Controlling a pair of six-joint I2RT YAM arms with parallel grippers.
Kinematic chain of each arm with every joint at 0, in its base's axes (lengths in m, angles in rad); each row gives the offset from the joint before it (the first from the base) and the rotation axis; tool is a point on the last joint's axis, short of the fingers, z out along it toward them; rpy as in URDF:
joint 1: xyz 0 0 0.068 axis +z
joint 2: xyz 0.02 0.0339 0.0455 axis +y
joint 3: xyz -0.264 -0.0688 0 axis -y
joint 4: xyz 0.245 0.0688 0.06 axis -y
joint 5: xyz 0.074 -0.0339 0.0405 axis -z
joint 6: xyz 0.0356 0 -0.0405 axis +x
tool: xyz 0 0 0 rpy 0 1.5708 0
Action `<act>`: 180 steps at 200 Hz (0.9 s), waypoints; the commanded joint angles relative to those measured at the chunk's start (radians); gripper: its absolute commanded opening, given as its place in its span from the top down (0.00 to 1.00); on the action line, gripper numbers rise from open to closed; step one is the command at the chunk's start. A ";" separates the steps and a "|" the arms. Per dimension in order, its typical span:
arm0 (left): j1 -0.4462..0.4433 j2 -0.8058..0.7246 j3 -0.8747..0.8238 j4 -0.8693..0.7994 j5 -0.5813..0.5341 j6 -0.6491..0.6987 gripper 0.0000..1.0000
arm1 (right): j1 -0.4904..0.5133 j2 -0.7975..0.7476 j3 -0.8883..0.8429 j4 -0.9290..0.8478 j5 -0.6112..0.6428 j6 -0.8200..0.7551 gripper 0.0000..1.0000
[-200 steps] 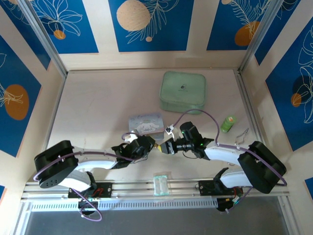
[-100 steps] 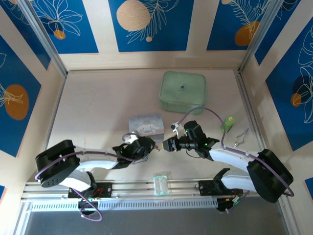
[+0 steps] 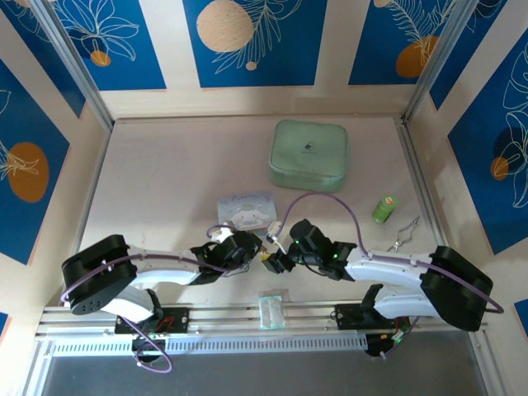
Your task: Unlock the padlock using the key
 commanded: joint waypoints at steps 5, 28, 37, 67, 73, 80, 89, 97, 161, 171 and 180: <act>0.001 0.000 0.009 0.022 -0.003 0.011 1.00 | 0.022 0.058 0.022 0.077 0.062 -0.113 0.39; 0.000 0.009 0.015 0.026 0.009 0.010 1.00 | 0.035 0.092 0.014 0.143 0.110 -0.130 0.42; 0.000 0.016 0.016 0.035 0.016 0.009 1.00 | 0.036 0.099 0.007 0.181 0.124 -0.122 0.44; 0.000 0.028 0.010 0.056 0.028 -0.005 1.00 | 0.057 0.162 0.027 0.253 0.167 -0.111 0.46; 0.000 0.027 0.008 0.063 0.027 -0.006 1.00 | 0.063 0.186 0.035 0.260 0.175 -0.119 0.47; 0.000 0.023 0.005 0.065 0.028 -0.004 1.00 | 0.073 0.211 0.045 0.269 0.193 -0.130 0.48; 0.000 0.016 0.007 0.056 0.027 0.000 1.00 | 0.086 0.244 0.057 0.284 0.222 -0.150 0.50; 0.000 0.009 0.010 0.045 0.026 0.003 1.00 | 0.096 0.267 0.062 0.301 0.242 -0.167 0.53; 0.002 -0.013 -0.028 0.038 -0.007 -0.011 1.00 | 0.092 0.282 0.068 0.273 0.219 -0.134 0.83; 0.004 -0.023 -0.034 0.023 -0.022 -0.009 0.95 | 0.094 0.279 0.063 0.267 0.218 -0.125 0.83; 0.006 -0.034 -0.037 0.004 -0.032 -0.007 0.94 | 0.096 0.277 0.057 0.267 0.220 -0.117 0.85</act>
